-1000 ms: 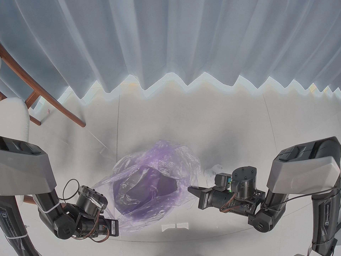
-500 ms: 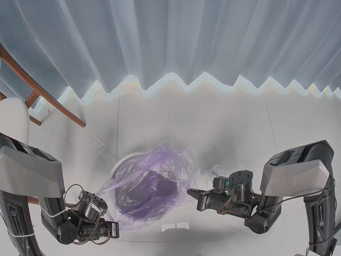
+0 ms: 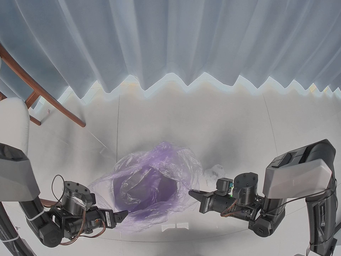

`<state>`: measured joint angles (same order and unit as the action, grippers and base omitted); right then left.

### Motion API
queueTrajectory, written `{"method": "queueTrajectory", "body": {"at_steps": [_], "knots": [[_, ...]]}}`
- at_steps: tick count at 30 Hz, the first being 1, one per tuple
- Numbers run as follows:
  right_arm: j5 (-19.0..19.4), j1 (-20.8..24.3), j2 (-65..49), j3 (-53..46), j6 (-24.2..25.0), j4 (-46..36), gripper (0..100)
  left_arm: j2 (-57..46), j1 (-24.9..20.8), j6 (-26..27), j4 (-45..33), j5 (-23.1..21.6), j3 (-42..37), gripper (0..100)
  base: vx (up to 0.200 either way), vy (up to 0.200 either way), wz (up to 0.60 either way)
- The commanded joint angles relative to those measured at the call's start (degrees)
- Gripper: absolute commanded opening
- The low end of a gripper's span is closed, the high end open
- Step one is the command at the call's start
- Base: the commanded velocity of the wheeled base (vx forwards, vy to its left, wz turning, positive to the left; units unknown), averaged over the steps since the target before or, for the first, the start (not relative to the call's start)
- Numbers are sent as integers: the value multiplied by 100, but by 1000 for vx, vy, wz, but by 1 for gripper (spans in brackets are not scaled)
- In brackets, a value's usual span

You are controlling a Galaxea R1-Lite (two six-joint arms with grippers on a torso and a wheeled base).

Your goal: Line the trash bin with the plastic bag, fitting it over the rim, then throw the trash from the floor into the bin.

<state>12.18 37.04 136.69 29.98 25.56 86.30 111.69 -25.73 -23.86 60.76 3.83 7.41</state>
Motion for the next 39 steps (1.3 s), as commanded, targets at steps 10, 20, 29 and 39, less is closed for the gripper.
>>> {"method": "queueTrajectory", "body": {"at_steps": [10,20,29,39], "knots": [[13,76,86,-53,142,335,0,-2652,-670,470,-55,118,850,100,0,0,0],[-5,392,-389,-194,977,344,100,-3153,-679,487,-504,101,762,100,0,0,0],[-31,445,-521,-387,1012,353,100,-3250,-186,645,-1119,65,797,100,0,0,0],[-75,445,-1092,-695,1065,353,100,-3523,-160,628,-1215,-770,1096,100,-120,0,0]]}}
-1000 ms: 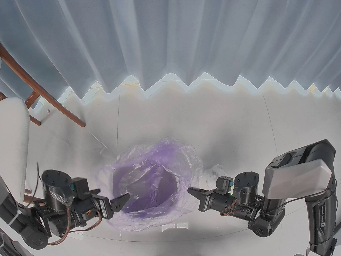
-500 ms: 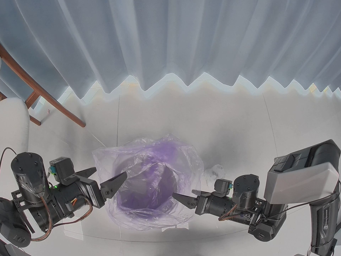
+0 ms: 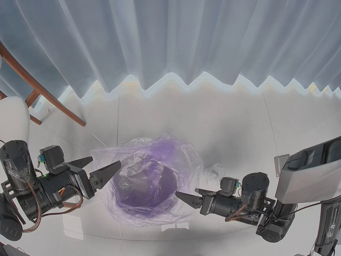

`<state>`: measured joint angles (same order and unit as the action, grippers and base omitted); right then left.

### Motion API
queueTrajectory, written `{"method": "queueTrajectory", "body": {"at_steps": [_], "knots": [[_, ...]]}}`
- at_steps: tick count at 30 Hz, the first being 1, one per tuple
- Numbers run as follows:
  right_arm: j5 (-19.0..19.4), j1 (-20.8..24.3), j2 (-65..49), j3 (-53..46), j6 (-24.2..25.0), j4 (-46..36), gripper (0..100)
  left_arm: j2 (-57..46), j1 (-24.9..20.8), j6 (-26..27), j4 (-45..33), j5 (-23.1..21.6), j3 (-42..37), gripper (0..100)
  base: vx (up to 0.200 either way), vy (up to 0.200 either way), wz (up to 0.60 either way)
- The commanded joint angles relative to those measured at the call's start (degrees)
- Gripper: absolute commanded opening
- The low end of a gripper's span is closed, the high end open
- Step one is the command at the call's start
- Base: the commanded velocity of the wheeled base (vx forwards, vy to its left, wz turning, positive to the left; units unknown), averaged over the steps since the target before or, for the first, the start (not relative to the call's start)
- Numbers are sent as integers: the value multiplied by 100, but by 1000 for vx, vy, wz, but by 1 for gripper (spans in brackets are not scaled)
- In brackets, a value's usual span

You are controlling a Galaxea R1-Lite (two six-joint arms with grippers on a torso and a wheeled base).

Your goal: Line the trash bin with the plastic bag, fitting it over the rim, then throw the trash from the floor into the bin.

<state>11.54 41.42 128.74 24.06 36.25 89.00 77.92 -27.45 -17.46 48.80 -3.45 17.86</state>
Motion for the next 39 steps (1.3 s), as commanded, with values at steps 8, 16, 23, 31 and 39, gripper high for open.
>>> {"method": "queueTrajectory", "body": {"at_steps": [8,16,23,31,39], "knots": [[-399,24,-359,-16,-4,82,100,-119,21,-12,51,-24,69,100,-200,0,0],[-363,-64,-1080,-51,558,12,100,-128,82,-759,121,-94,719,100,-25,0,0],[-372,-345,-1326,-121,541,-32,100,-322,100,-1225,112,-182,587,100,0,0,0],[-346,-723,-2020,-403,409,-85,100,171,785,-285,-266,20,622,100,0,0,0],[-346,-706,-1976,-622,171,-146,100,944,1568,665,-274,108,684,100,0,0,0]]}}
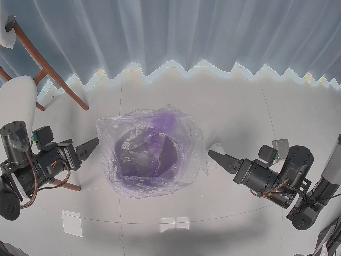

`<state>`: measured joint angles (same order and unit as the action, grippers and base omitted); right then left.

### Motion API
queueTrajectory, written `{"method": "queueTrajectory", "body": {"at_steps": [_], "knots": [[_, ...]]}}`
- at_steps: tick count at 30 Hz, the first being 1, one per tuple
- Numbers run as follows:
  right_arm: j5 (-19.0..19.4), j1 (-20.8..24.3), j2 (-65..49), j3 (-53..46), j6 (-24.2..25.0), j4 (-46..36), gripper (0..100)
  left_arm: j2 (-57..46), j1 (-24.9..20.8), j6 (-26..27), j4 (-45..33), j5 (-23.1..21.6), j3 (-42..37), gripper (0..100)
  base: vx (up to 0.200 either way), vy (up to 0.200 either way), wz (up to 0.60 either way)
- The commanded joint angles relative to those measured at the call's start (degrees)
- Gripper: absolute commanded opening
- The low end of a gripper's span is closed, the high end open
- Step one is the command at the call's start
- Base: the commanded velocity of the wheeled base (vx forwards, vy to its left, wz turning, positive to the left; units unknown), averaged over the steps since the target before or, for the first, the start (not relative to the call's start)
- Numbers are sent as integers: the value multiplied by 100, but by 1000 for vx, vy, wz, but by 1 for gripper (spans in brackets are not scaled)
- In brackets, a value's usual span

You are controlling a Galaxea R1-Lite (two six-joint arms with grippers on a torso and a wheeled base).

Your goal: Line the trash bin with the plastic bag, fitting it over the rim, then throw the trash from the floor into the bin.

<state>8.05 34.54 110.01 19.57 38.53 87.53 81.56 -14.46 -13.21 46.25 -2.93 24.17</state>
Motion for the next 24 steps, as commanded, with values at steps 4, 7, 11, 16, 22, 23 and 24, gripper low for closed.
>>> {"method": "queueTrajectory", "body": {"at_steps": [4,7,11,16,22,23,24], "knots": [[4,132,-181,-269,-48,27,100,836,233,372,-2,126,131,100,0,0,0],[4,185,-208,-357,-48,54,100,1178,215,372,51,143,369,100,0,0,0],[4,291,-208,-462,-39,89,100,1530,224,363,77,117,712,100,0,0,0],[-5,431,-217,-577,-57,221,100,1978,224,434,77,-24,1045,100,0,0,0],[-5,449,-217,-585,-65,221,100,2418,259,425,86,-191,1520,100,0,0,0],[-5,449,-217,-585,-74,230,100,2497,259,416,103,-191,1617,100,0,0,0],[-5,449,-225,-585,-74,230,100,2576,268,407,139,-191,1713,100,0,0,0]]}}
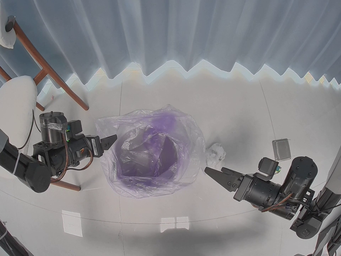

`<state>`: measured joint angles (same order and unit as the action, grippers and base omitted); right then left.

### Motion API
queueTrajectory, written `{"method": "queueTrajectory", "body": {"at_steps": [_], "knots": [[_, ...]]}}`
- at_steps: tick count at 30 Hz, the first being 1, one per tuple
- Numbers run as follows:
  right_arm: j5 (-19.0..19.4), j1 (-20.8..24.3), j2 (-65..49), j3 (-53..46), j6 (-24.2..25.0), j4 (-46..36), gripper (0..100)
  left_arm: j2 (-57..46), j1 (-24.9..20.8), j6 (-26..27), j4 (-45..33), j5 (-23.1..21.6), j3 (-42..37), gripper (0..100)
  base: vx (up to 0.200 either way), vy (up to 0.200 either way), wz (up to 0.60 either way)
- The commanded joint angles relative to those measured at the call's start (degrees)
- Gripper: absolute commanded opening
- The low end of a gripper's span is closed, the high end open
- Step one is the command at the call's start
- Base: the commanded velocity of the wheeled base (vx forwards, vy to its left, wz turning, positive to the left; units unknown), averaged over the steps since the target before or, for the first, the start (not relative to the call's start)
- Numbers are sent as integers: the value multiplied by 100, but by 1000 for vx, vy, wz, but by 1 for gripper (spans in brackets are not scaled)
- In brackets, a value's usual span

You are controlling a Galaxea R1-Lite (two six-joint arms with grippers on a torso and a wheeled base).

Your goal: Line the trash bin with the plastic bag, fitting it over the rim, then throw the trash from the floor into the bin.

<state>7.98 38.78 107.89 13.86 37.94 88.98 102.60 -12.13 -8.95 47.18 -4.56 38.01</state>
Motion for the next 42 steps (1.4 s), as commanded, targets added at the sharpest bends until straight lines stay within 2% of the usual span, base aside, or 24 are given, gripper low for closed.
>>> {"method": "queueTrajectory", "body": {"at_steps": [1,7,8,15,19,22,24,33,42], "knots": [[1,25,-22,-6,-14,85,100,551,35,-19,81,-27,418,100,0,0,0],[1,25,-66,-24,-6,76,100,885,53,-10,143,-19,620,100,0,0,0],[1,25,-66,-33,3,76,100,955,44,-10,222,-19,620,0,0,0,0],[1,25,-66,-33,-6,76,100,1069,62,-19,512,25,690,0,0,0,0],[1,42,-40,-33,-6,76,100,1069,431,-46,397,148,778,0,0,0,0],[1,42,-40,-41,-6,76,100,1017,545,-46,160,298,690,0,0,0,0],[1,42,-4,-41,-6,76,100,709,563,-46,-306,403,470,0,0,0,0],[10,51,31,-112,-6,76,100,-196,483,-54,-1624,403,207,0,0,0,0],[10,51,145,-120,-14,76,100,428,563,-46,-1694,394,-48,0,0,0,0]]}}
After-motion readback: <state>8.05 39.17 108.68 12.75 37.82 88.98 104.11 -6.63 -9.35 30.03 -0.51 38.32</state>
